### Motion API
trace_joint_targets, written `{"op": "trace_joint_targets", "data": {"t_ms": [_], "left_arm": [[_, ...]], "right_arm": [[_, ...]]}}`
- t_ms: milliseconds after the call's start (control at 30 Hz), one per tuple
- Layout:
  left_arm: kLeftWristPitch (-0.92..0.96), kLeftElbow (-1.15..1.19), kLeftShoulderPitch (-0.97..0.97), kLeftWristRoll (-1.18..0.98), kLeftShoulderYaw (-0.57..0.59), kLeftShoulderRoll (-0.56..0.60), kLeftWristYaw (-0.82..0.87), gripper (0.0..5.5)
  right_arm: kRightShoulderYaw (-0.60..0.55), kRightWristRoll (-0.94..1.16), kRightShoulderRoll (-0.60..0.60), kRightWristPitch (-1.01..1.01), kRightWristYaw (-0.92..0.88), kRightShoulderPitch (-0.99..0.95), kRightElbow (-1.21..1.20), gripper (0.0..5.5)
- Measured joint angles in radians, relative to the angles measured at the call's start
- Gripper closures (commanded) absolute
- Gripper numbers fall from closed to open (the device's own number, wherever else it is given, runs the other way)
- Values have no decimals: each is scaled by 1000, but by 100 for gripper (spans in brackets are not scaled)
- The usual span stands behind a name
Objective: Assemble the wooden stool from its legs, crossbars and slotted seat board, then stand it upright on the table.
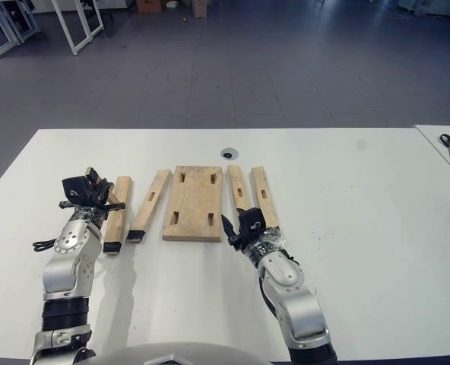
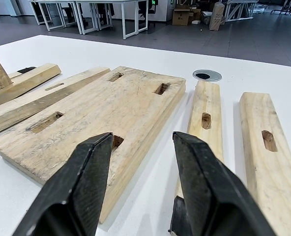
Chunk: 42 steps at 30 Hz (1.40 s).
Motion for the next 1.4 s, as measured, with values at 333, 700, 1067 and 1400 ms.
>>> {"op": "trace_joint_targets", "data": {"t_ms": [333, 700, 1067, 1400], "left_arm": [[64, -53, 65, 25, -48, -28, 3, 330], [235, -244, -75, 77, 14, 55, 37, 280], [377, -2, -456, -19, 64, 136, -41, 280], [358, 83, -716, -32, 137, 254, -53, 280]], "right_arm": [[-2, -9, 0, 0, 1, -3, 3, 328], [-1, -17, 11, 0, -21, 8, 3, 328], [4, -30, 19, 2, -29, 13, 5, 328], [6, -39, 17, 2, -29, 5, 6, 328]]}}
